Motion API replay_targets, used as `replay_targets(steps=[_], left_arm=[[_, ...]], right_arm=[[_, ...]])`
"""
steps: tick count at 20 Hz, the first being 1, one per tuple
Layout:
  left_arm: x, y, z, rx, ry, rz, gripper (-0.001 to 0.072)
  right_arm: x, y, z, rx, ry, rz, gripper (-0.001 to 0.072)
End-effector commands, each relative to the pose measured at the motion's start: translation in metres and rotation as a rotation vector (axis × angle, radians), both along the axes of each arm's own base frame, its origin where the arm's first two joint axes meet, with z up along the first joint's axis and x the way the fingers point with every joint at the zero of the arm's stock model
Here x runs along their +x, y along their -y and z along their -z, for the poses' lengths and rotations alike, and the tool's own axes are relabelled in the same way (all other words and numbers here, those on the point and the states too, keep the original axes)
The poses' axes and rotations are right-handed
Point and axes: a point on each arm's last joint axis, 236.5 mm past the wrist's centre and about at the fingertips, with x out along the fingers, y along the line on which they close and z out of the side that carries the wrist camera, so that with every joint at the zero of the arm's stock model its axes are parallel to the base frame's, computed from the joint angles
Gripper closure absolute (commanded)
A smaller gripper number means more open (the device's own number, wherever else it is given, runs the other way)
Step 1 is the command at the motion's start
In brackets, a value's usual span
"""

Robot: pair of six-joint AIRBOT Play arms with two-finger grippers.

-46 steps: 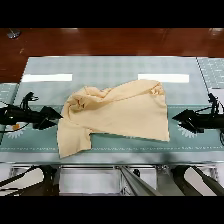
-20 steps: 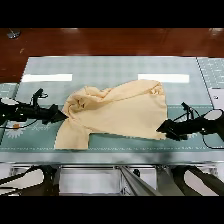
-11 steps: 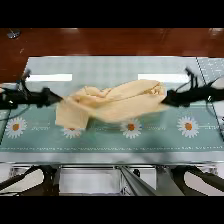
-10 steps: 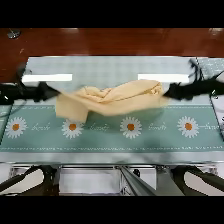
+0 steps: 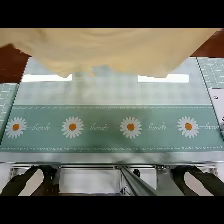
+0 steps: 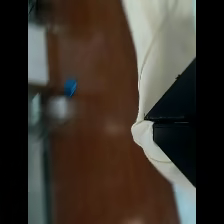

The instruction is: Fold the shirts.

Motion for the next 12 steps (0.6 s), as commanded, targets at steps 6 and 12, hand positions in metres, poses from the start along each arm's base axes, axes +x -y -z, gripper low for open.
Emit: replay_targets(steps=[6,12], left_arm=[[-0.151,-0.024,-0.069,0.2,0.24,-0.296,0.069],[-0.12,-0.004,0.01,0.237,-0.007,-0.12,0.069]], right_arm=[[-0.143,0.011,-0.033,-0.122,0.129,0.128,0.0697],[-0.135,0.012,0.035,-0.117,-0.121,0.109,0.0697]])
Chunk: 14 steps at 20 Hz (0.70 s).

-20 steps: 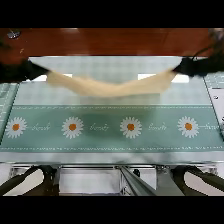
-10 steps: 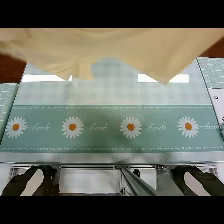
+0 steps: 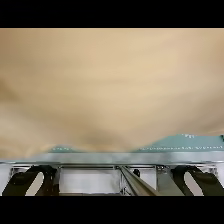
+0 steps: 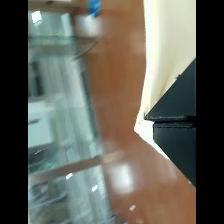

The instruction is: Fold the shirts.

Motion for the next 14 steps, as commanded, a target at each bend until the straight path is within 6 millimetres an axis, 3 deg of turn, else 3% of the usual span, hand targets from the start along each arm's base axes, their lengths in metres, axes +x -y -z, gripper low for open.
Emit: replay_targets(steps=[1,4,8,10,14], left_arm=[[0.036,0.003,0.067,0.018,-0.207,0.031,0.069],[0.102,0.004,0.158,0.012,-0.452,0.032,0.069],[0.185,0.009,0.281,-0.04,-0.734,0.023,0.0689],[0.224,0.008,0.319,-0.078,-0.789,-0.002,0.0689],[0.296,0.01,0.382,-0.198,-0.842,-0.057,0.0689]], right_arm=[[0.013,0.002,0.058,0.015,-0.205,-0.003,0.0697],[0.05,0.006,0.127,0.044,-0.395,-0.01,0.0697],[0.118,0.021,0.235,0.099,-0.607,0.03,0.0697],[0.16,0.029,0.279,0.132,-0.669,0.06,0.0697],[0.248,0.038,0.346,0.23,-0.714,0.103,0.0697]])
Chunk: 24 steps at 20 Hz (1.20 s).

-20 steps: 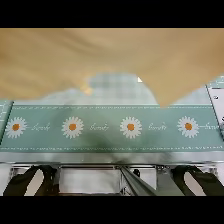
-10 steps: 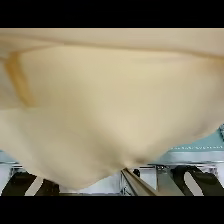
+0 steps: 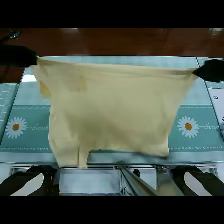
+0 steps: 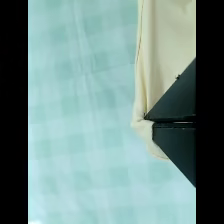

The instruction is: Fold the shirts.

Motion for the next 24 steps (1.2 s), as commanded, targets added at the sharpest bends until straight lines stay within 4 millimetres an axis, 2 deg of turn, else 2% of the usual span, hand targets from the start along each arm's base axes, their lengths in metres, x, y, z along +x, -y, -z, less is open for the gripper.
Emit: replay_targets(steps=[1,4,6,8,10,12,15,17,19,22,24], left_arm=[[0.061,0.003,0.061,-0.087,-0.048,-0.088,0.0689],[0.098,0.011,0.096,-0.186,-0.078,-0.151,0.0689],[0.114,0.018,0.117,-0.25,-0.102,-0.183,0.0689],[0.124,0.022,0.14,-0.292,-0.129,-0.213,0.0689],[0.122,0.029,0.165,-0.321,-0.192,-0.219,0.0689],[0.106,0.033,0.184,-0.308,-0.287,-0.196,0.0688],[0.075,0.023,0.178,-0.261,-0.392,-0.123,0.0689],[0.038,0.019,0.178,-0.215,-0.516,-0.03,0.0688],[0.006,0.02,0.19,-0.202,-0.648,0.021,0.0688],[-0.019,0.022,0.216,-0.205,-0.741,0.022,0.0688],[-0.033,0.022,0.224,-0.208,-0.791,0.023,0.0688]], right_arm=[[0.076,0.01,0.068,0.062,-0.032,0.074,0.0697],[0.132,0.01,0.11,0.127,-0.064,0.095,0.0697],[0.161,0.011,0.135,0.152,-0.092,0.101,0.0697],[0.181,0.008,0.153,0.185,-0.116,0.101,0.0697],[0.191,0.004,0.167,0.221,-0.143,0.104,0.0697],[0.187,-0.002,0.178,0.244,-0.183,0.092,0.0697],[0.157,-0.003,0.176,0.245,-0.28,0.015,0.0697],[0.134,-0.001,0.175,0.234,-0.347,-0.045,0.0697],[0.11,0.006,0.189,0.172,-0.441,-0.085,0.0697],[0.086,0.009,0.215,0.135,-0.534,-0.092,0.0697],[0.076,0.008,0.226,0.142,-0.572,-0.092,0.0697]])
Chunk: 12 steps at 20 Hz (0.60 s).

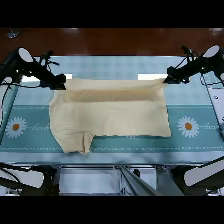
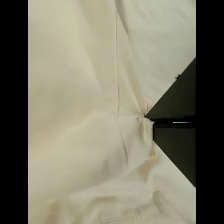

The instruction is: Fold the shirts.

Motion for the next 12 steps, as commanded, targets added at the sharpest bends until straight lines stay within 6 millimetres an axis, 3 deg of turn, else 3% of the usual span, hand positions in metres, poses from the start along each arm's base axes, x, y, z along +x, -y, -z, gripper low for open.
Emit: replay_targets(steps=[1,7,8,9,10,12], left_arm=[[-0.034,0.001,0.013,-0.012,-0.123,0.043,0.0688],[-0.049,0.002,0.012,-0.02,-0.181,0.063,0.0688],[-0.051,0.002,0.011,-0.022,-0.192,0.065,0.0669],[-0.056,0.002,0.011,-0.024,-0.21,0.071,0.0394],[-0.062,0.001,0.01,-0.021,-0.234,0.079,0.0012],[-0.076,-0.006,0.006,-0.015,-0.29,0.087,0.0006]], right_arm=[[-0.027,0.001,0.021,-0.011,-0.098,-0.032,0.0697],[-0.037,-0.002,0.023,0.004,-0.136,-0.045,0.0693],[-0.038,-0.005,0.021,0.019,-0.14,-0.044,0.0503],[-0.039,-0.008,0.019,0.032,-0.144,-0.046,0.0139],[-0.043,-0.01,0.015,0.051,-0.152,-0.055,0.0095],[-0.055,0.0,0.004,0.04,-0.177,-0.062,0.0096]])
